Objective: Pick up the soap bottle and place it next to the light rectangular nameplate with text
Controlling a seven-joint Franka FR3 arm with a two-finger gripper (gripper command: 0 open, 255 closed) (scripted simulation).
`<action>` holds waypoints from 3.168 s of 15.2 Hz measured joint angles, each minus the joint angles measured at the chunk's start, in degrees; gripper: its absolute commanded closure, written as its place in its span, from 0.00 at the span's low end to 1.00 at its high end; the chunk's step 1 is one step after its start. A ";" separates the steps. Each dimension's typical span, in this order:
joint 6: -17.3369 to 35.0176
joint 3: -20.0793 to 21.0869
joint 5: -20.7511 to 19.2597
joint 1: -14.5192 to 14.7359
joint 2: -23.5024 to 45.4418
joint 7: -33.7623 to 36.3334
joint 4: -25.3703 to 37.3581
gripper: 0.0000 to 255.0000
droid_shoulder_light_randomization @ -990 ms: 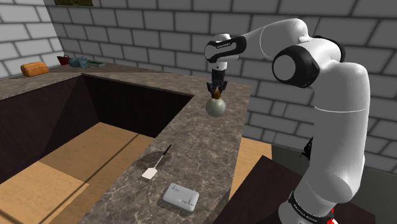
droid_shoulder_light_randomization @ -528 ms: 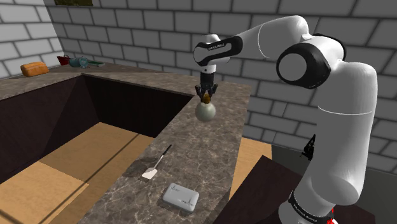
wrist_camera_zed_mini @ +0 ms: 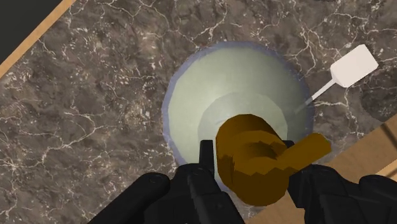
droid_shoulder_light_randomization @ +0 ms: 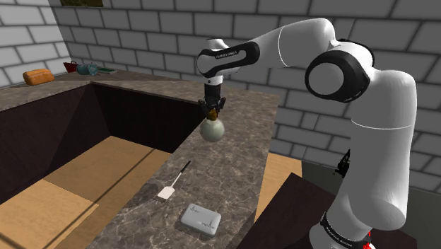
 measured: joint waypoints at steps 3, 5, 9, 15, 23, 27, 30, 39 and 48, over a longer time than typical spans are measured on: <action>-0.31 1.27 -0.12 2.38 0.60 3.71 1.16 1.00; -0.57 2.08 -0.07 3.79 1.81 5.99 2.77 1.00; -1.66 3.59 -0.10 6.63 4.34 10.54 6.73 1.00; -3.61 5.47 -0.09 10.44 9.95 16.58 14.70 1.00; 1.28 5.76 0.07 11.13 11.15 17.08 11.04 1.00; 4.01 5.85 0.23 11.19 11.92 16.88 9.06 1.00; 5.96 5.89 0.35 11.18 12.57 16.67 7.76 1.00; 11.64 6.12 0.82 11.14 15.09 16.09 4.56 1.00; 16.42 6.42 1.34 10.99 18.58 15.54 3.25 1.00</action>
